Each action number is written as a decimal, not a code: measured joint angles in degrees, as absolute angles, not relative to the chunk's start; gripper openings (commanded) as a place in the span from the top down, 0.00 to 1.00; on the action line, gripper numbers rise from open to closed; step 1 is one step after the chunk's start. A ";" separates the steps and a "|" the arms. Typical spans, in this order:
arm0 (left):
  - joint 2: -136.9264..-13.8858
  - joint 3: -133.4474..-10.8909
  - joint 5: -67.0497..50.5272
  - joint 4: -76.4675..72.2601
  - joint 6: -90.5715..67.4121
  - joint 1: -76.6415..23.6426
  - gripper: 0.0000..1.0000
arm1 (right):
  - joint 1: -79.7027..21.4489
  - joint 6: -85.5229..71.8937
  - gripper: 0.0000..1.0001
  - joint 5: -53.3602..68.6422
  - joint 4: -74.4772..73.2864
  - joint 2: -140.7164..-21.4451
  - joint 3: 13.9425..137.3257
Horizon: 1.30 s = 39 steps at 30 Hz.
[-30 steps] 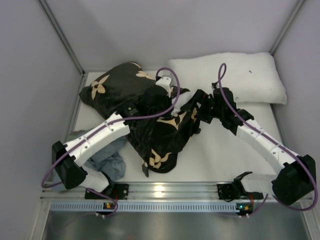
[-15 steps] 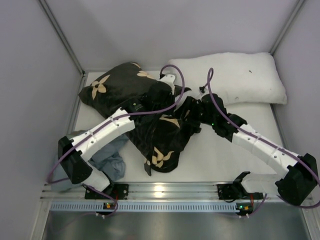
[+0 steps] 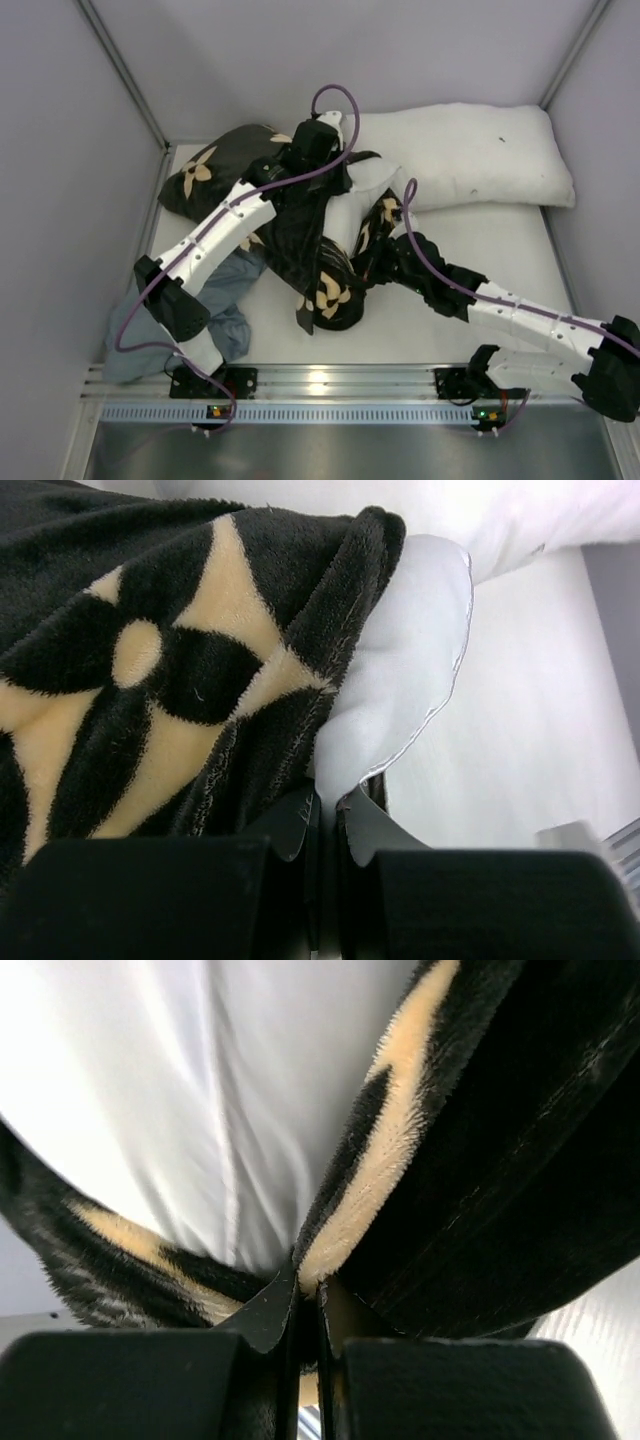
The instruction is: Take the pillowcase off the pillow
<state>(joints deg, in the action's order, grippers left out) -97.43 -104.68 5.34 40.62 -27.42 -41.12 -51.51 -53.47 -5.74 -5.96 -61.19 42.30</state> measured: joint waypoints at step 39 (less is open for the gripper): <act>-74.94 -76.18 -23.35 35.11 -25.58 -39.88 0.34 | -30.09 -42.65 0.01 12.73 -6.31 -51.62 35.51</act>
